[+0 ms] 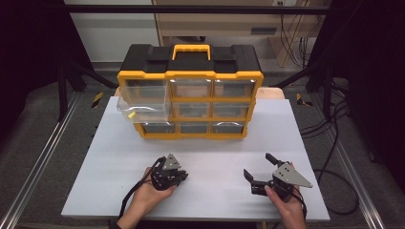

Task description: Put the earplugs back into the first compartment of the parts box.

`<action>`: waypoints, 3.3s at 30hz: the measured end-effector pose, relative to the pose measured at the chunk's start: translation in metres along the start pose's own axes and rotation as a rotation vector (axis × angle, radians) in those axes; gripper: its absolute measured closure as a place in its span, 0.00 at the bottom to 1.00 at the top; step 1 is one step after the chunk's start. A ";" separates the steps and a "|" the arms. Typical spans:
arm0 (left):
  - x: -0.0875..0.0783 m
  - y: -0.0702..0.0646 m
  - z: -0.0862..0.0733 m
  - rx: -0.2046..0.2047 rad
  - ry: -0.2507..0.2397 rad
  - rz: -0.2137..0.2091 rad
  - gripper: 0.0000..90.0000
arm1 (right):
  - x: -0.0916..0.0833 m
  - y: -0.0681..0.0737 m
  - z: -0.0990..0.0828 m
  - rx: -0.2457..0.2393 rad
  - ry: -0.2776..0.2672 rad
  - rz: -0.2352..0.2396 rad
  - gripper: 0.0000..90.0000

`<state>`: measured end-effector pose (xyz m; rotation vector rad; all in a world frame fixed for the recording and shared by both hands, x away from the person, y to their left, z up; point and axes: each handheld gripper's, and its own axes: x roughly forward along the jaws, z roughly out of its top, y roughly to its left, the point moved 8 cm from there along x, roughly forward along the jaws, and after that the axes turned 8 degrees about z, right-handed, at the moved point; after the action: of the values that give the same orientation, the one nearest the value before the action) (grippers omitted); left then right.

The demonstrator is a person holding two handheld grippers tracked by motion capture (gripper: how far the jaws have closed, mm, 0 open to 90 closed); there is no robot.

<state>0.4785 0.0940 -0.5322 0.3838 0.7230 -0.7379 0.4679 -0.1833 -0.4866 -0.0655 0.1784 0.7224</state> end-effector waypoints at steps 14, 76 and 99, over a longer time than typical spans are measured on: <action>-0.023 0.015 0.014 -0.033 -0.122 0.071 0.92 | 0.001 0.001 -0.001 0.004 0.003 0.005 0.03; -0.124 0.040 0.075 -0.079 -0.410 0.148 0.94 | 0.000 0.001 0.000 -0.006 0.000 0.014 0.02; -0.166 0.036 0.111 -0.071 -0.470 0.128 0.94 | 0.000 0.001 -0.001 -0.003 -0.001 0.014 0.02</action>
<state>0.4697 0.1359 -0.3342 0.1781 0.2775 -0.6467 0.4673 -0.1823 -0.4873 -0.0670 0.1772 0.7369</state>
